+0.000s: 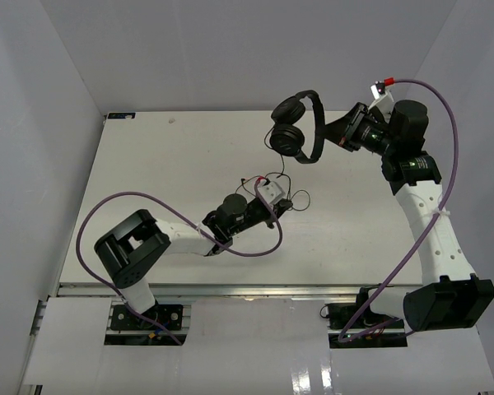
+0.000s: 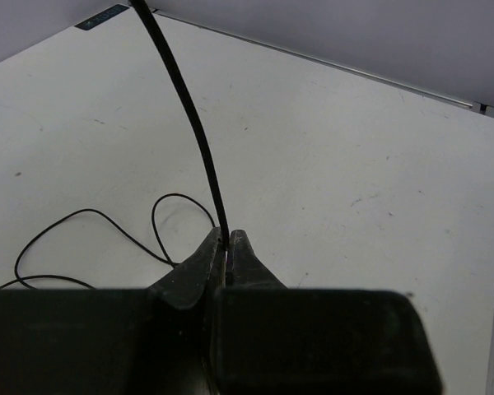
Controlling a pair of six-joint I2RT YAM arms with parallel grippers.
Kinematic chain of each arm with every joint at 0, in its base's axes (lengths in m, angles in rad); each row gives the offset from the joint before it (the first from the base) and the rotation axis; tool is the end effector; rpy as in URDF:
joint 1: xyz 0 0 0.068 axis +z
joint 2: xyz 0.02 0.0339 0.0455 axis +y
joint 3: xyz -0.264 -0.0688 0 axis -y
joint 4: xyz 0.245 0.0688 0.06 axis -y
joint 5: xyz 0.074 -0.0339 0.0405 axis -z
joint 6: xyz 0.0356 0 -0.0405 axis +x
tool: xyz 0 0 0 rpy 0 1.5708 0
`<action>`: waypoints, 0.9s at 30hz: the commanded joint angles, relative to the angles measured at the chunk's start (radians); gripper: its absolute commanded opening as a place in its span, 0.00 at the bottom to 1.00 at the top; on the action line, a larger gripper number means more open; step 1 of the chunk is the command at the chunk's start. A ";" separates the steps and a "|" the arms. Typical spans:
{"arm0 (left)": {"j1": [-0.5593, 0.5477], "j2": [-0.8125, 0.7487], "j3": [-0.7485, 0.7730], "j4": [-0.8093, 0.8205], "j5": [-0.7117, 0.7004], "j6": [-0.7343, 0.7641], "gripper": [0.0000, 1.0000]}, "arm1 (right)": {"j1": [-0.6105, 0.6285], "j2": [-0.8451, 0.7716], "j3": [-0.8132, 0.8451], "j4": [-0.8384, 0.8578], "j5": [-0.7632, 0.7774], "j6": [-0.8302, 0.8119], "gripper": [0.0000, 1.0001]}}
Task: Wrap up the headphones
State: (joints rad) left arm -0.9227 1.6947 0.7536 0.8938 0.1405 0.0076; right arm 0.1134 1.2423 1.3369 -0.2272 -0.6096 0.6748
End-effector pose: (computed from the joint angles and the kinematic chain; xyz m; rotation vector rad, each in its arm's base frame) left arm 0.2100 -0.2857 0.2076 0.8527 1.4481 -0.8123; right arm 0.2713 0.0514 0.4326 0.0215 1.8054 1.0908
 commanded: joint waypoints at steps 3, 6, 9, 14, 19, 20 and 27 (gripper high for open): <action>-0.063 -0.078 -0.054 -0.091 0.086 -0.068 0.00 | -0.006 -0.033 0.049 -0.096 0.305 -0.009 0.08; -0.120 -0.133 -0.130 -0.127 0.039 -0.084 0.00 | -0.002 -0.047 0.015 -0.089 0.404 -0.018 0.08; -0.165 -0.177 -0.155 -0.224 0.004 -0.106 0.00 | 0.002 -0.039 -0.029 -0.066 0.451 -0.016 0.08; -0.191 -0.202 -0.081 -0.491 0.017 -0.142 0.01 | 0.020 0.010 -0.074 -0.037 0.580 -0.050 0.08; -0.229 -0.217 0.029 -0.732 0.026 -0.122 0.02 | 0.048 0.025 -0.122 -0.001 0.757 -0.159 0.08; -0.233 -0.216 0.063 -0.772 0.032 -0.117 0.02 | 0.056 0.023 -0.138 0.016 0.778 -0.171 0.08; -0.246 -0.191 0.184 -0.988 0.016 -0.092 0.03 | 0.066 0.019 -0.191 0.054 0.746 -0.189 0.08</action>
State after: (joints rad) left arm -1.1621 1.5273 0.8780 0.0950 0.1653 -0.1024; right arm 0.1740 1.2781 1.1440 -0.2894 0.1377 0.4954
